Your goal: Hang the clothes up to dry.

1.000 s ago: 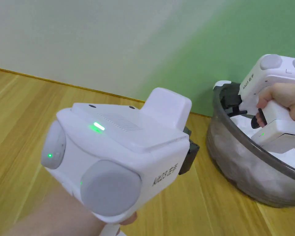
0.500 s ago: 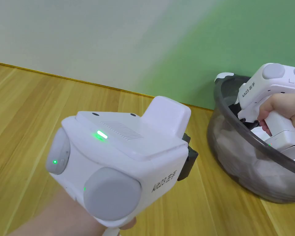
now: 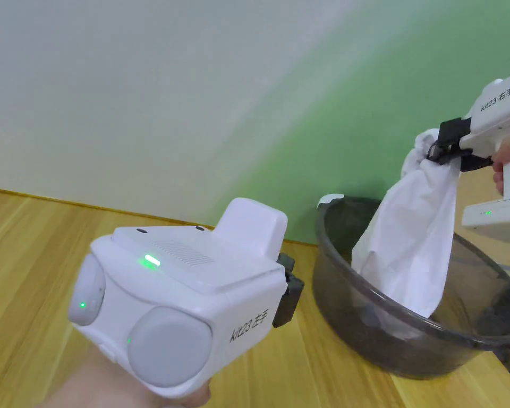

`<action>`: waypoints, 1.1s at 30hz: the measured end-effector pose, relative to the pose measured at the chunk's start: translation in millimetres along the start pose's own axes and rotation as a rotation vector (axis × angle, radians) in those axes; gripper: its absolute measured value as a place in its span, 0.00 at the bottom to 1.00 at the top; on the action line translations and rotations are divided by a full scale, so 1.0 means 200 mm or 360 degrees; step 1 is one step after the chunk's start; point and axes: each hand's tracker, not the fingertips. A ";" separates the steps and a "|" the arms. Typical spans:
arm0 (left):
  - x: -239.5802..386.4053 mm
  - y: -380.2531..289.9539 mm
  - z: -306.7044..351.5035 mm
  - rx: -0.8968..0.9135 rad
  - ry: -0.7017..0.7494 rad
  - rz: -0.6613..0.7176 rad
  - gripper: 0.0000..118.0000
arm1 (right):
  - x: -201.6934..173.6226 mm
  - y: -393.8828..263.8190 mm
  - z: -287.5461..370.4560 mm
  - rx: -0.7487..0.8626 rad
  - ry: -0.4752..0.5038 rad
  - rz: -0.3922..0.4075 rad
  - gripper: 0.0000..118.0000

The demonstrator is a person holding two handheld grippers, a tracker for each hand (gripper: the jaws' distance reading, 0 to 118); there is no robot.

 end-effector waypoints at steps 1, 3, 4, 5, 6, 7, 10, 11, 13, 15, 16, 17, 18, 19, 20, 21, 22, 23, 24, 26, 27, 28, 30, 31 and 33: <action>0.02 0.03 0.05 0.0027 0.0001 -0.0013 0.00 | -0.01 0.08 0.15 0.0016 -0.0021 0.0032 0.20; 0.06 0.09 0.13 0.0073 0.0014 -0.0045 0.00 | -0.03 0.21 0.42 0.0180 -0.0039 -0.0023 0.20; 0.08 0.12 0.18 0.0090 0.0007 -0.0059 0.00 | -0.04 0.28 0.57 0.0233 -0.0033 -0.0080 0.20; 0.09 0.15 0.21 0.0107 0.0002 -0.0070 0.00 | -0.05 0.32 0.70 0.0323 -0.0044 -0.0135 0.20; 0.11 0.17 0.25 0.0127 0.0010 -0.0080 0.00 | -0.06 0.38 0.83 0.0390 -0.0006 -0.0114 0.20; 0.12 0.20 0.29 0.0146 0.0022 -0.0091 0.00 | -0.08 0.43 0.96 0.0482 -0.0017 -0.0127 0.20; 0.15 0.25 0.40 0.0189 0.0029 -0.0108 0.00 | -0.25 0.38 1.39 0.0587 -0.0065 -0.0090 0.20; 0.16 0.26 0.43 0.0204 0.0041 -0.0112 0.00 | -0.28 0.39 1.49 0.0651 -0.0048 -0.0075 0.20; 0.16 0.28 0.50 0.0233 0.0065 -0.0121 0.00 | -0.33 0.43 1.61 0.0696 -0.0059 -0.0046 0.20; 0.17 0.28 0.56 0.0253 0.0077 -0.0117 0.00 | -0.40 0.43 1.74 0.0699 -0.0052 -0.0048 0.20; 0.17 0.29 0.58 0.0258 0.0086 -0.0114 0.00 | -0.37 0.51 1.69 0.0707 -0.0021 -0.0076 0.20; 0.17 0.28 0.61 0.0263 0.0098 -0.0109 0.00 | -0.40 0.51 1.73 0.0707 -0.0002 -0.0075 0.20; 0.17 0.28 0.63 0.0257 0.0104 -0.0114 0.00 | -0.44 0.50 1.77 0.0725 0.0020 -0.0075 0.20; 0.17 0.27 0.66 0.0260 0.0116 -0.0120 0.00 | -0.50 0.47 1.80 0.0747 0.0024 -0.0076 0.19; 0.18 0.26 0.68 0.0270 0.0126 -0.0124 0.00 | -0.54 0.47 1.81 0.0755 0.0033 -0.0071 0.19; 0.18 0.25 0.71 0.0272 0.0138 -0.0130 0.00 | -0.60 0.45 1.82 0.0757 0.0081 -0.0036 0.19; 0.18 0.24 0.73 0.0272 0.0163 -0.0124 0.00 | -0.67 0.43 1.83 0.0753 0.0108 -0.0027 0.20; 0.17 0.23 0.75 0.0274 0.0175 -0.0109 0.00 | -0.73 0.41 1.83 0.0742 0.0148 -0.0006 0.19; 0.17 0.21 0.79 0.0271 0.0177 -0.0092 0.00 | -0.81 0.38 1.84 0.0737 0.0184 0.0005 0.19; 0.16 0.17 0.84 0.0272 0.0214 -0.0071 0.00 | -0.95 0.33 1.83 0.0712 0.0270 0.0035 0.19; 0.15 0.15 0.88 0.0269 0.0243 -0.0072 0.00 | -1.03 0.29 1.82 0.0711 0.0315 0.0042 0.20; 0.14 0.12 0.91 0.0266 0.0285 -0.0064 0.00 | -1.11 0.25 1.83 0.0698 0.0356 0.0076 0.20; 0.11 0.07 0.97 0.0251 0.0360 -0.0040 0.00 | -1.25 0.19 1.82 0.0655 0.0449 0.0077 0.19; 0.09 0.04 1.01 0.0256 0.0407 -0.0033 0.00 | -1.33 0.16 1.80 0.0641 0.0516 0.0077 0.20; 0.06 -0.02 1.09 0.0276 0.0532 -0.0058 0.00 | -1.46 0.12 1.77 0.0628 0.0580 0.0081 0.19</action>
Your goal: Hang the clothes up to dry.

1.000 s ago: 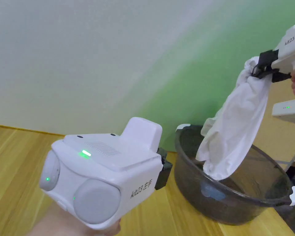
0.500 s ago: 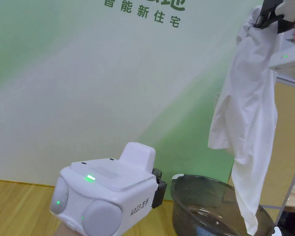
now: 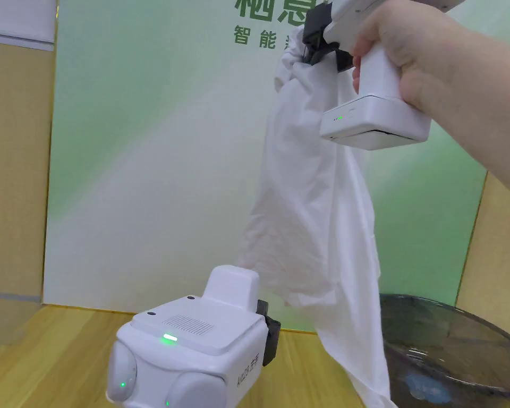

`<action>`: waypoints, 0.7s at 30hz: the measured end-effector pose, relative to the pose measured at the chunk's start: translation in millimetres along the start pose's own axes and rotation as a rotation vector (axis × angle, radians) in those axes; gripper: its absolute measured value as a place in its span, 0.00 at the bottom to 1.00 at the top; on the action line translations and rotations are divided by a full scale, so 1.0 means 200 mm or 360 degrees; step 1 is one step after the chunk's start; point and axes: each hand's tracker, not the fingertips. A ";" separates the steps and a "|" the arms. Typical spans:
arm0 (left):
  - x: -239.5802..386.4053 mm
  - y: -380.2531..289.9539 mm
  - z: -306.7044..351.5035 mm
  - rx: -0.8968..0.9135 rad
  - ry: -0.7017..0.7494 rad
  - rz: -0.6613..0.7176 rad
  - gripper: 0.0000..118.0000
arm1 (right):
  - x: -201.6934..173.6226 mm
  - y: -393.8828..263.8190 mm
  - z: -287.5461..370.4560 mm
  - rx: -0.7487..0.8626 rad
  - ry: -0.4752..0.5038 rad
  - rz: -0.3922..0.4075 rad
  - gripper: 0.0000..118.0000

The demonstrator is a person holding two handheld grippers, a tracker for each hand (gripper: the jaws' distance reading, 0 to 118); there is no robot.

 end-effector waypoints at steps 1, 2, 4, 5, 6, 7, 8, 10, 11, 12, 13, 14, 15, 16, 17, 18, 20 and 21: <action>-0.03 -0.03 0.04 -0.0003 0.0044 -0.0025 0.00 | -0.08 -0.03 -0.03 -0.0015 -0.0002 0.0002 0.20; -0.07 -0.06 0.06 -0.0007 0.0080 -0.0032 0.00 | -0.15 -0.05 -0.06 -0.0019 0.0009 -0.0003 0.19; -0.15 -0.10 0.14 -0.0035 0.0134 0.0009 0.00 | -0.36 -0.10 -0.04 -0.0058 0.0152 0.0008 0.19; -0.18 -0.11 0.18 -0.0036 0.0145 0.0016 0.00 | -0.42 -0.12 -0.06 -0.0070 0.0190 -0.0011 0.19; -0.22 -0.13 0.21 -0.0041 0.0185 0.0021 0.00 | -0.48 -0.13 -0.08 -0.0093 0.0247 -0.0013 0.19; -0.25 -0.14 0.25 -0.0048 0.0220 0.0013 0.00 | -0.57 -0.14 -0.07 -0.0106 0.0291 -0.0017 0.19; -0.28 -0.14 0.27 -0.0053 0.0274 0.0009 0.00 | -0.62 -0.16 -0.08 -0.0106 0.0344 -0.0003 0.19; -0.34 -0.14 0.33 -0.0030 0.0304 0.0036 0.00 | -0.73 -0.18 -0.10 -0.0119 0.0372 0.0018 0.19; -0.37 -0.14 0.35 -0.0022 0.0327 0.0042 0.00 | -0.78 -0.19 -0.08 -0.0128 0.0395 0.0030 0.19; -0.39 -0.15 0.36 0.0001 0.0396 -0.0002 0.00 | -0.81 -0.20 -0.09 -0.0140 0.0437 0.0040 0.19; -0.40 -0.15 0.38 0.0009 0.0470 -0.0048 0.00 | -0.84 -0.21 -0.09 -0.0143 0.0447 0.0030 0.19; -0.42 -0.16 0.39 0.0010 0.0475 -0.0059 0.00 | -0.86 -0.22 -0.10 -0.0156 0.0481 0.0028 0.19; -0.44 -0.16 0.40 0.0008 0.0474 -0.0050 0.00 | -0.88 -0.24 -0.10 -0.0162 0.0505 0.0021 0.19; -0.46 -0.17 0.41 0.0007 0.0494 -0.0027 0.00 | -0.89 -0.27 -0.11 -0.0173 0.0513 0.0021 0.19; -0.47 -0.18 0.42 0.0007 0.0502 -0.0011 0.00 | -0.89 -0.30 -0.12 -0.0189 0.0530 0.0026 0.19; -0.48 -0.19 0.44 0.0006 0.0510 0.0004 0.00 | -0.88 -0.35 -0.13 -0.0207 0.0544 0.0016 0.19; -0.49 -0.23 0.46 0.0003 0.0516 0.0018 0.00 | -0.84 -0.46 -0.15 -0.0262 0.0588 0.0034 0.19; -0.48 -0.25 0.46 -0.0004 0.0525 0.0024 0.00 | -0.81 -0.54 -0.16 -0.0295 0.0594 0.0035 0.19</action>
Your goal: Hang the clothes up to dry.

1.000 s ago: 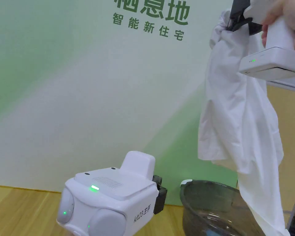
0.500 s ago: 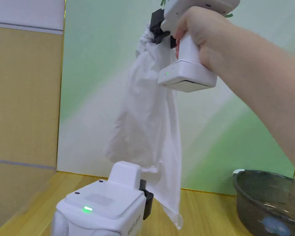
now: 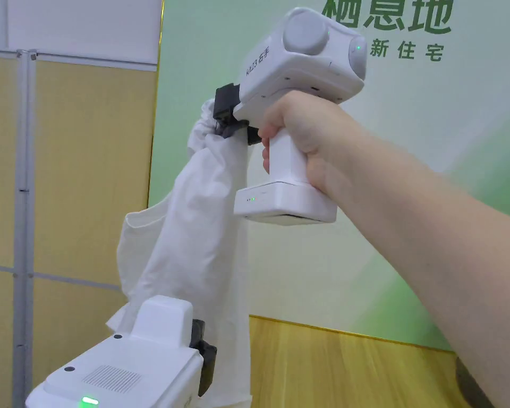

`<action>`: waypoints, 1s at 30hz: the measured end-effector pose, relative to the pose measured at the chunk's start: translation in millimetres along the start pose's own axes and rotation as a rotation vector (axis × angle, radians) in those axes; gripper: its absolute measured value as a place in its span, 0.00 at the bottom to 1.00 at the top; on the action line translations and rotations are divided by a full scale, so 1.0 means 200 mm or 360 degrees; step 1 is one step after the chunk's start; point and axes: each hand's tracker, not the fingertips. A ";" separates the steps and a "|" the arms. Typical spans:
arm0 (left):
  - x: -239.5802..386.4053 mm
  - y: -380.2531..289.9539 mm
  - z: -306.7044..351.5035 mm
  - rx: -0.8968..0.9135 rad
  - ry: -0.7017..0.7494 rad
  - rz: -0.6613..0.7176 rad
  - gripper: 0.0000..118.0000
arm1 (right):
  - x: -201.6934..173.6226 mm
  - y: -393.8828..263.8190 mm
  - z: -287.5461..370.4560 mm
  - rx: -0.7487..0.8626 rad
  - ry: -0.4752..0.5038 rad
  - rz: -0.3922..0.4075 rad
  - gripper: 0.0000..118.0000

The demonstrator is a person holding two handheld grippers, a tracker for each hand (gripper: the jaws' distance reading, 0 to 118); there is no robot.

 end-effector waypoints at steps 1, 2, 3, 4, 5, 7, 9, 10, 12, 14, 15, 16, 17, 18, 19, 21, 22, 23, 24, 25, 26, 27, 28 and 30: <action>0.01 -0.03 0.00 -0.0008 0.0003 -0.0003 0.00 | 0.06 -0.10 -0.01 -0.0038 0.0005 -0.0013 0.19; 0.01 -0.05 0.01 -0.0017 -0.0006 -0.0010 0.00 | 0.10 -0.18 -0.02 -0.0071 0.0017 -0.0029 0.19; 0.02 -0.08 0.01 -0.0023 -0.0018 -0.0017 0.00 | 0.17 -0.32 0.01 -0.0119 0.0009 -0.0049 0.19; 0.03 -0.11 0.01 -0.0033 -0.0023 -0.0023 0.00 | 0.24 -0.43 0.00 -0.0167 -0.0017 -0.0069 0.19; 0.05 -0.13 0.02 -0.0050 -0.0024 -0.0022 0.00 | 0.30 -0.52 0.00 -0.0200 -0.0052 -0.0085 0.20; 0.06 -0.18 0.00 -0.0101 -0.0055 0.0023 0.00 | 0.45 -0.76 -0.01 -0.0240 -0.0131 -0.0107 0.19; 0.08 -0.22 -0.03 -0.0142 -0.0071 0.0063 0.00 | 0.57 -0.94 0.00 -0.0276 -0.0235 -0.0168 0.19; 0.09 -0.23 -0.05 -0.0167 -0.0076 0.0081 0.00 | 0.64 -1.02 -0.05 -0.0323 -0.0267 -0.0195 0.19; 0.11 -0.25 -0.07 -0.0200 -0.0099 0.0098 0.00 | 0.73 -1.12 -0.05 -0.0372 -0.0286 -0.0230 0.19; 0.14 -0.26 -0.08 -0.0203 -0.0113 0.0104 0.00 | 0.83 -1.17 -0.04 -0.0402 -0.0314 -0.0282 0.19; 0.15 -0.26 -0.09 -0.0212 -0.0118 0.0102 0.00 | 0.87 -1.19 -0.03 -0.0397 -0.0334 -0.0306 0.19; 0.16 -0.26 -0.10 -0.0215 -0.0119 0.0095 0.00 | 0.91 -1.22 -0.01 -0.0392 -0.0332 -0.0312 0.19; 0.18 -0.27 -0.10 -0.0219 -0.0120 0.0082 0.00 | 0.94 -1.23 0.00 -0.0400 -0.0332 -0.0312 0.19; 0.19 -0.28 -0.10 -0.0221 -0.0118 0.0060 0.00 | 0.95 -1.27 0.06 -0.0401 -0.0337 -0.0323 0.19; 0.20 -0.28 -0.11 -0.0229 -0.0117 0.0037 0.00 | 0.99 -1.30 0.09 -0.0406 -0.0359 -0.0349 0.19; 0.21 -0.29 -0.11 -0.0234 -0.0128 0.0015 0.00 | 1.08 -1.38 0.15 -0.0433 -0.0403 -0.0386 0.19; 0.22 -0.29 -0.12 -0.0239 -0.0128 0.0007 0.00 | 1.15 -1.44 0.20 -0.0442 -0.0442 -0.0408 0.19; 0.22 -0.30 -0.12 -0.0243 -0.0129 -0.0003 0.00 | 1.20 -1.49 0.23 -0.0467 -0.0471 -0.0422 0.19; 0.22 -0.31 -0.13 -0.0248 -0.0129 -0.0015 0.00 | 1.25 -1.55 0.25 -0.0489 -0.0507 -0.0445 0.19; 0.22 -0.32 -0.14 -0.0255 -0.0125 -0.0025 0.00 | 1.31 -1.60 0.28 -0.0514 -0.0540 -0.0475 0.19; 0.22 -0.33 -0.14 -0.0266 -0.0120 -0.0023 0.00 | 1.35 -1.66 0.30 -0.0533 -0.0574 -0.0498 0.19; 0.22 -0.33 -0.15 -0.0272 -0.0119 -0.0017 0.00 | 1.39 -1.71 0.31 -0.0571 -0.0610 -0.0517 0.19; 0.22 -0.34 -0.16 -0.0284 -0.0123 -0.0010 0.00 | 1.42 -1.76 0.34 -0.0606 -0.0655 -0.0497 0.20; 0.22 -0.35 -0.17 -0.0292 -0.0121 -0.0004 0.00 | 1.44 -1.82 0.36 -0.0618 -0.0699 -0.0468 0.19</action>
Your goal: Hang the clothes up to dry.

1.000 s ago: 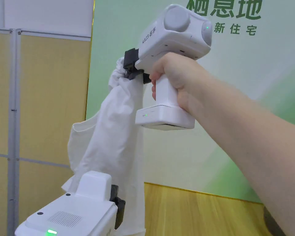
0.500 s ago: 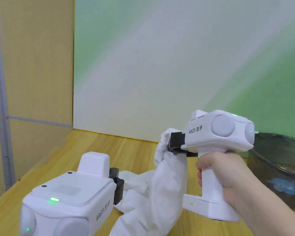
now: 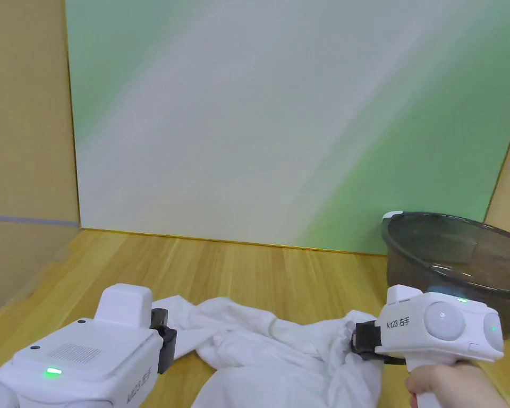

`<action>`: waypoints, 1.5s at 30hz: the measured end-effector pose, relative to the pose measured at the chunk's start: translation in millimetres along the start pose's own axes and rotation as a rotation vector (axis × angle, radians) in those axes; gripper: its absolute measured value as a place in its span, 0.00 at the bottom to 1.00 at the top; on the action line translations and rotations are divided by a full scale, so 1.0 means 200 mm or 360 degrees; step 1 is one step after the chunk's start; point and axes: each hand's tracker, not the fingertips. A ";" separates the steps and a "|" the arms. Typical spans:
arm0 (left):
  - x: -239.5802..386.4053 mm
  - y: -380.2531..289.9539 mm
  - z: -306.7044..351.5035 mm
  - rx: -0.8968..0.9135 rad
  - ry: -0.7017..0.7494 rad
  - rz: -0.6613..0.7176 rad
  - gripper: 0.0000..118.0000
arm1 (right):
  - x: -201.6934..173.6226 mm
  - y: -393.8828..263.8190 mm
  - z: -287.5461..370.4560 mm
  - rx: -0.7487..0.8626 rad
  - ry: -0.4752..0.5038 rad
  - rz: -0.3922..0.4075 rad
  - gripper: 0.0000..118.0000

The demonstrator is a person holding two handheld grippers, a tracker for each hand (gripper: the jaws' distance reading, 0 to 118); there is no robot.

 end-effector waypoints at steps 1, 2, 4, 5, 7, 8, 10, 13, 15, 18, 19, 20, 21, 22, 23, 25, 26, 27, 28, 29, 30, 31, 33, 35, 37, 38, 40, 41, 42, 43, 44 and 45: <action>0.00 0.00 -0.01 -0.0007 -0.0001 0.0000 0.00 | 0.03 -0.02 0.00 -0.0008 -0.0030 -0.0024 0.19; 0.01 -0.01 -0.02 -0.0010 0.0001 0.0002 0.00 | 0.05 -0.03 -0.01 -0.0012 -0.0034 -0.0052 0.19; 0.02 -0.02 -0.03 -0.0024 -0.0004 -0.0008 0.00 | 0.06 -0.06 0.01 -0.0002 -0.0033 -0.0051 0.19; 0.03 -0.02 -0.03 -0.0030 -0.0004 -0.0014 0.00 | 0.06 -0.06 0.02 0.0007 -0.0027 -0.0065 0.20; 0.03 -0.03 -0.04 -0.0041 -0.0011 -0.0016 0.00 | 0.08 -0.08 0.04 0.0034 0.0001 -0.0112 0.25; 0.04 -0.03 -0.04 -0.0043 -0.0016 -0.0015 0.00 | 0.10 -0.07 0.03 0.0040 -0.0018 -0.0125 0.36; 0.05 -0.03 -0.05 -0.0044 -0.0018 -0.0024 0.00 | 0.09 -0.09 0.08 0.0096 -0.0166 -0.0058 0.68; 0.06 -0.03 -0.06 -0.0043 -0.0015 -0.0035 0.00 | 0.09 -0.12 0.25 0.0228 -0.0384 0.0022 0.75; 0.08 -0.03 -0.07 -0.0040 0.0003 -0.0035 0.00 | 0.06 -0.20 0.39 0.0338 -0.0434 -0.0061 0.75; 0.09 -0.05 -0.08 -0.0053 -0.0014 0.0010 0.00 | 0.05 -0.37 0.50 0.0422 -0.0305 -0.0220 0.86; 0.10 -0.05 -0.08 -0.0066 -0.0019 0.0015 0.00 | 0.04 -0.42 0.52 0.0409 -0.0300 -0.0236 0.86; 0.11 -0.06 -0.08 -0.0071 -0.0020 0.0019 0.00 | 0.04 -0.46 0.51 0.0396 -0.0285 -0.0211 0.86; 0.12 -0.07 -0.08 -0.0074 -0.0021 0.0024 0.00 | 0.03 -0.50 0.50 0.0383 -0.0292 -0.0191 0.85; 0.13 -0.08 -0.08 -0.0079 -0.0022 0.0023 0.00 | 0.02 -0.53 0.50 0.0352 -0.0315 -0.0113 0.83; 0.14 -0.09 -0.08 -0.0087 -0.0018 0.0017 0.00 | 0.02 -0.55 0.49 0.0354 -0.0340 -0.0057 0.73; 0.16 -0.11 -0.09 -0.0111 0.0002 -0.0014 0.00 | 0.00 -0.60 0.47 0.0362 -0.0343 0.0045 0.02; 0.17 -0.11 -0.10 -0.0124 0.0015 -0.0022 0.00 | 0.00 -0.61 0.44 0.0335 -0.0372 0.0040 0.00; 0.17 -0.11 -0.10 -0.0131 0.0029 -0.0019 0.00 | 0.01 -0.61 0.42 0.0271 -0.0434 -0.0007 0.00; 0.17 -0.11 -0.10 -0.0133 0.0034 -0.0013 0.00 | 0.02 -0.62 0.42 0.0299 -0.0384 -0.0021 0.00; 0.17 -0.10 -0.09 -0.0140 0.0041 -0.0009 0.00 | 0.03 -0.62 0.42 0.0278 -0.0365 -0.0006 0.00; 0.17 -0.09 -0.10 -0.0157 0.0053 -0.0018 0.00 | 0.03 -0.62 0.41 0.0281 -0.0365 -0.0006 0.00; 0.16 -0.08 -0.11 -0.0169 0.0060 -0.0038 0.00 | 0.02 -0.62 0.41 0.0278 -0.0363 -0.0001 0.00; 0.15 -0.04 -0.16 -0.0183 0.0085 -0.0041 0.00 | 0.00 -0.63 0.41 0.0285 -0.0302 0.0001 0.00; 0.09 0.06 -0.30 -0.0303 0.0037 0.0009 0.09 | 0.00 -0.62 0.40 0.0254 -0.0254 -0.0017 0.00; 0.04 0.15 -0.45 -0.0397 -0.0040 0.0043 0.52 | -0.02 -0.61 0.40 0.0238 -0.0224 0.0003 0.00; 0.02 0.19 -0.54 -0.0441 -0.0069 0.0059 0.67 | -0.02 -0.61 0.40 0.0234 -0.0222 0.0011 0.00; -0.04 0.25 -0.71 -0.0464 0.0094 0.0006 0.73 | -0.02 -0.60 0.37 0.0223 -0.0209 0.0017 0.00; -0.07 0.27 -0.80 -0.0507 0.0119 -0.0003 0.74 | -0.01 -0.60 0.36 0.0214 -0.0207 0.0014 0.00; -0.10 0.29 -0.90 -0.0561 0.0139 0.0003 0.74 | 0.00 -0.59 0.34 0.0204 -0.0206 0.0007 0.00; -0.12 0.29 -0.98 -0.0607 0.0159 0.0039 0.74 | 0.01 -0.59 0.33 0.0195 -0.0209 0.0000 0.00; -0.15 0.28 -1.06 -0.0650 0.0152 0.0093 0.74 | 0.02 -0.59 0.32 0.0191 -0.0212 -0.0011 0.00; -0.16 0.28 -1.12 -0.0685 0.0194 0.0142 0.74 | 0.03 -0.58 0.31 0.0186 -0.0216 -0.0013 0.00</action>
